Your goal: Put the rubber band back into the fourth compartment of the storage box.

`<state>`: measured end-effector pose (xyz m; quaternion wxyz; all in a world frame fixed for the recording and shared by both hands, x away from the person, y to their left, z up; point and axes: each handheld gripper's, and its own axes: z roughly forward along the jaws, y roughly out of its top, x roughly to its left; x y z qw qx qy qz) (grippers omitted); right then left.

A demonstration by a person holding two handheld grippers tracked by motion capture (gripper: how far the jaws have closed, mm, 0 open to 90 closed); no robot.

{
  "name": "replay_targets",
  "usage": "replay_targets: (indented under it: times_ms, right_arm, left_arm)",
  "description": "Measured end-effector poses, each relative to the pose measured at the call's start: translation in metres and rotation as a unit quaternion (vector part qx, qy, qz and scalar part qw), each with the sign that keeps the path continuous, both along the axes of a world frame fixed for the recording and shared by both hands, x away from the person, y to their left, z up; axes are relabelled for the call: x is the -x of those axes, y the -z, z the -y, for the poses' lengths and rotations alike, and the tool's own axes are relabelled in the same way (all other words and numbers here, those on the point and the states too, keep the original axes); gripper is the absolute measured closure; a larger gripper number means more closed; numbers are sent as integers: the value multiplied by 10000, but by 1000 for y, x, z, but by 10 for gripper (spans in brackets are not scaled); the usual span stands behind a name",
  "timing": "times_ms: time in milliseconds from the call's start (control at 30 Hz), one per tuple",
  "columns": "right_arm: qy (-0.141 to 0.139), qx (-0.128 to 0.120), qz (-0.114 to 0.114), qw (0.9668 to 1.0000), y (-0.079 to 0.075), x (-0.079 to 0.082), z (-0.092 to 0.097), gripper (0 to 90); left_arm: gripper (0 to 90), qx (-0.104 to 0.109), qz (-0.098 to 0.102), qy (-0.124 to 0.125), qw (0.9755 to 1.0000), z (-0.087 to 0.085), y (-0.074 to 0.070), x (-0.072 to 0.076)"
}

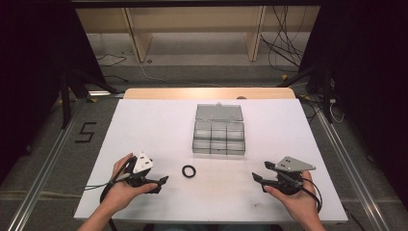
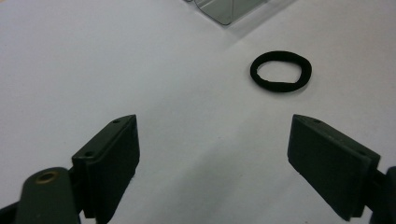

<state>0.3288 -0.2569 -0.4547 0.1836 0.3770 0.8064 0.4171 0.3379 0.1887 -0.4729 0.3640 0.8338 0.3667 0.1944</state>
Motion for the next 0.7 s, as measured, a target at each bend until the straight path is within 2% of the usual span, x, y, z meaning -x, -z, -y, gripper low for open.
replay_targets:
  times_ms: [300, 700]
  right_arm:
    - [-78, -71, 4, 9999, 0, 0, -3, 359]
    - [-271, -203, 8, 9994, -1, -8, -20, 370]
  left_arm:
    - [171, -27, 15, 72, 10000, 4, 0, -1]
    - [177, -16, 16, 76, 10000, 5, 0, -1]
